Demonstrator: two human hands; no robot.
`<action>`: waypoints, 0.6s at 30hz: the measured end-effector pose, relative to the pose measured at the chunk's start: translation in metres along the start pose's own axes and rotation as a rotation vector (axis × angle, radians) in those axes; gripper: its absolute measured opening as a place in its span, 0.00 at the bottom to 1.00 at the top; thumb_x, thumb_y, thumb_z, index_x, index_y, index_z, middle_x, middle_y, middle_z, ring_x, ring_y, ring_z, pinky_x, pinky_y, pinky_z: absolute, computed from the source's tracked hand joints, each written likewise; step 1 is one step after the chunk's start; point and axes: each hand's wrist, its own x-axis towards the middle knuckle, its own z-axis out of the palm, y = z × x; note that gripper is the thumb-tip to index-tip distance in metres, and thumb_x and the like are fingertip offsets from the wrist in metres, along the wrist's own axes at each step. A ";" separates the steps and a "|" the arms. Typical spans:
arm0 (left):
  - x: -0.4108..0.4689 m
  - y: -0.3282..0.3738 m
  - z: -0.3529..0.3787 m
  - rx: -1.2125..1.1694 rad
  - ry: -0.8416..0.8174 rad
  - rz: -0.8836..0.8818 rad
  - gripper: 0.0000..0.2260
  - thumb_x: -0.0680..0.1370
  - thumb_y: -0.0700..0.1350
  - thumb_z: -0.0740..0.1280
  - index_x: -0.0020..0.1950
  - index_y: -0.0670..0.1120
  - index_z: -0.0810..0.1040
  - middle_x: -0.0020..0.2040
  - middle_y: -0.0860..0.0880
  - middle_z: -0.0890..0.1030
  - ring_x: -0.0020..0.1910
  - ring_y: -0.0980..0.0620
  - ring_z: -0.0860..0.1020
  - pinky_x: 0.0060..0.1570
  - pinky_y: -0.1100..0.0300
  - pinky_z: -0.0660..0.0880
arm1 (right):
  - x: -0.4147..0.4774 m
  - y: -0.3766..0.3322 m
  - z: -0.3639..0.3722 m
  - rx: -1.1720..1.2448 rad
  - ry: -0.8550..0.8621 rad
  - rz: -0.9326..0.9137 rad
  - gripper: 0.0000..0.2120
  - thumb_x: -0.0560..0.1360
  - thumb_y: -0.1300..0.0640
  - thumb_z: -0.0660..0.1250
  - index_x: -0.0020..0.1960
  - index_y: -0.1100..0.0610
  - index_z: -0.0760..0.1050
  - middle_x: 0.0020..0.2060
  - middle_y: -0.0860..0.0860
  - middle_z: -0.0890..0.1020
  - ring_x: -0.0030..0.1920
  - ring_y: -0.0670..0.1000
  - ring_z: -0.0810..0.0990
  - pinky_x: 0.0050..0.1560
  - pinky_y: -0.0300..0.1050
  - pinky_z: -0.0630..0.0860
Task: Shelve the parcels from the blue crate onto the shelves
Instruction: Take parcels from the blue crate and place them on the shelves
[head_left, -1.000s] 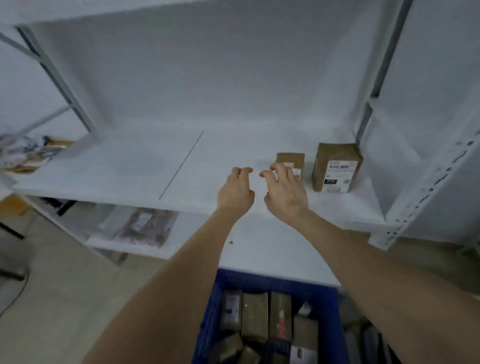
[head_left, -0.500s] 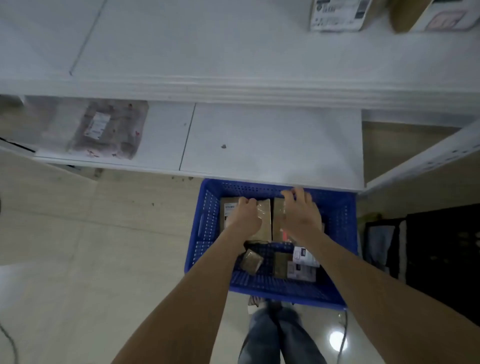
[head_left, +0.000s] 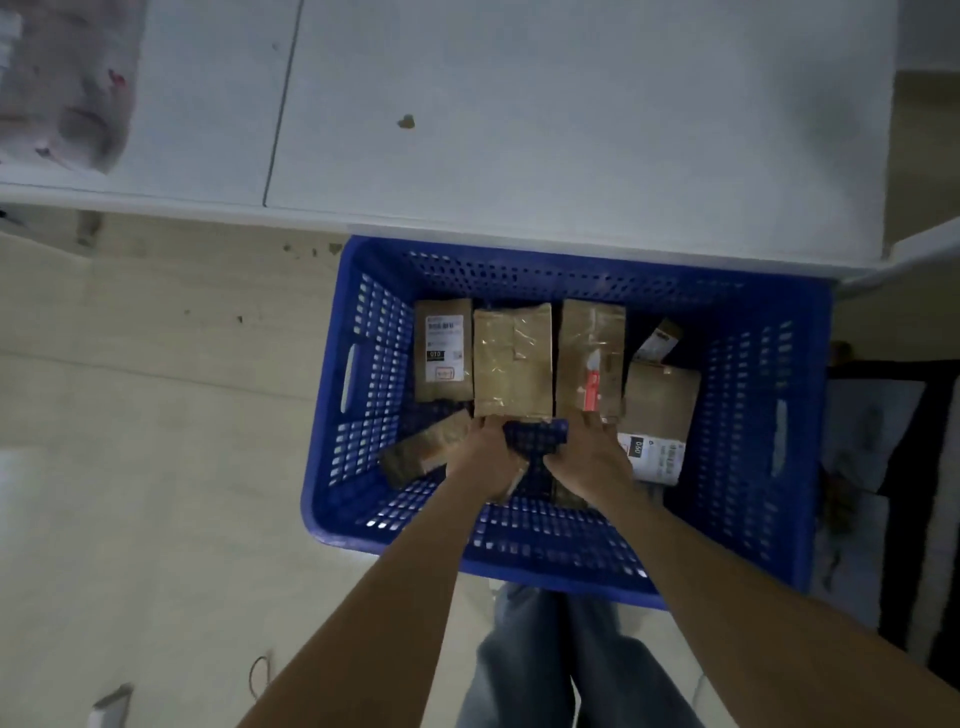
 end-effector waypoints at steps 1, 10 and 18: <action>0.012 -0.008 0.007 0.002 0.003 -0.024 0.24 0.79 0.40 0.60 0.74 0.44 0.60 0.72 0.42 0.62 0.66 0.41 0.69 0.61 0.47 0.71 | 0.013 0.001 0.010 0.018 -0.020 0.007 0.29 0.75 0.52 0.66 0.72 0.55 0.60 0.69 0.56 0.66 0.68 0.59 0.66 0.61 0.52 0.71; 0.115 -0.056 0.026 -0.143 0.080 -0.110 0.23 0.78 0.43 0.61 0.71 0.41 0.63 0.66 0.40 0.70 0.64 0.41 0.71 0.61 0.49 0.70 | 0.110 -0.014 0.068 0.272 0.143 0.085 0.21 0.77 0.55 0.64 0.68 0.59 0.66 0.60 0.59 0.76 0.56 0.59 0.77 0.52 0.50 0.77; 0.177 -0.043 0.025 -0.523 0.111 -0.166 0.21 0.76 0.42 0.67 0.67 0.39 0.70 0.62 0.40 0.76 0.61 0.42 0.75 0.61 0.53 0.72 | 0.170 -0.026 0.062 0.339 0.160 0.129 0.37 0.72 0.47 0.66 0.74 0.59 0.56 0.68 0.59 0.70 0.65 0.61 0.71 0.64 0.56 0.70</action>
